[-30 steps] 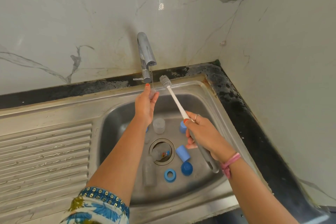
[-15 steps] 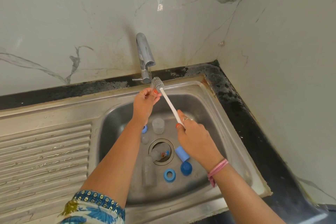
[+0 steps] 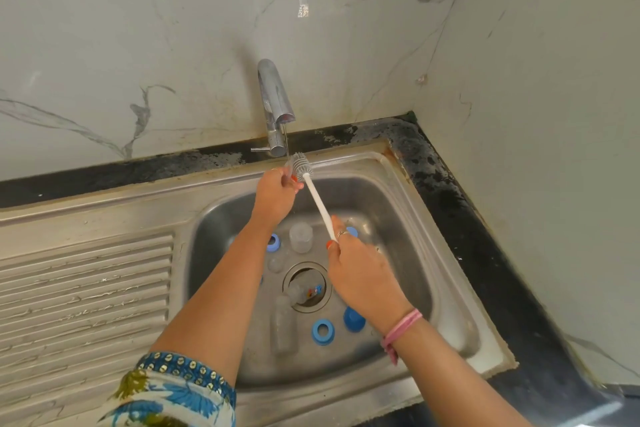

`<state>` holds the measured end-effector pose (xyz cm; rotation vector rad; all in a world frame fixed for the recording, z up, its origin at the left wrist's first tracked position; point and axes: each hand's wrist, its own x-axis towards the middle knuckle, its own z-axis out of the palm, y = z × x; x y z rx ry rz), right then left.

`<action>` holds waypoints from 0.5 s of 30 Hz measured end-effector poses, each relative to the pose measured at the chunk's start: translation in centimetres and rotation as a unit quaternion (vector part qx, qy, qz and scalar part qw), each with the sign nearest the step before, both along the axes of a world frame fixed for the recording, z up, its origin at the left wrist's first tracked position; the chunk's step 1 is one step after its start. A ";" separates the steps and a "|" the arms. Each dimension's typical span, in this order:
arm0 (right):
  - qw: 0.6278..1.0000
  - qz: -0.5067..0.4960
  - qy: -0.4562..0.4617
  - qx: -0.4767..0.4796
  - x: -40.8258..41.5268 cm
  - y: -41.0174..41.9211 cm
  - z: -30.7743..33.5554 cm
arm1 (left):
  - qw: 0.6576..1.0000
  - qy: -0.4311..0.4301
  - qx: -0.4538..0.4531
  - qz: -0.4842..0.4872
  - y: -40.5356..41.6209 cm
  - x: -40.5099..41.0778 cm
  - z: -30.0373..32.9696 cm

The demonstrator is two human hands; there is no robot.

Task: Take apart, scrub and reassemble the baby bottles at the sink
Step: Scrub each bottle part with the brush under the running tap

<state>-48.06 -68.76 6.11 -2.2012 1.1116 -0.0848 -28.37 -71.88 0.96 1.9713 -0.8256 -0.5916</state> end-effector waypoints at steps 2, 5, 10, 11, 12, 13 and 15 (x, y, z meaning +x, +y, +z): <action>0.999 -0.032 -0.008 0.043 0.4 -1.8 0.1 | 0.998 -0.050 0.002 -0.043 0.1 -0.8 -0.1; 0.998 -0.024 -0.010 0.061 0.7 -3.5 0.3 | 0.996 -0.083 0.003 -0.041 0.3 -0.8 -0.2; 0.999 -0.002 -0.021 0.033 0.0 -0.8 -0.2 | 0.997 -0.070 0.007 0.014 0.3 0.0 0.0; 0.999 -0.006 -0.016 0.041 0.2 -1.2 -0.1 | 0.997 -0.071 0.003 -0.002 0.3 -0.2 -0.1; 0.998 -0.016 -0.011 0.061 0.6 -2.0 0.2 | 0.996 -0.083 0.004 -0.023 0.5 -0.6 -0.1; 0.996 -0.025 -0.013 0.087 0.9 -2.8 0.5 | 0.994 -0.098 0.005 -0.040 0.5 -1.0 -0.3; 0.993 -0.021 -0.026 0.109 1.5 -3.7 1.0 | 0.994 -0.105 -0.001 -0.040 0.5 -1.4 -0.4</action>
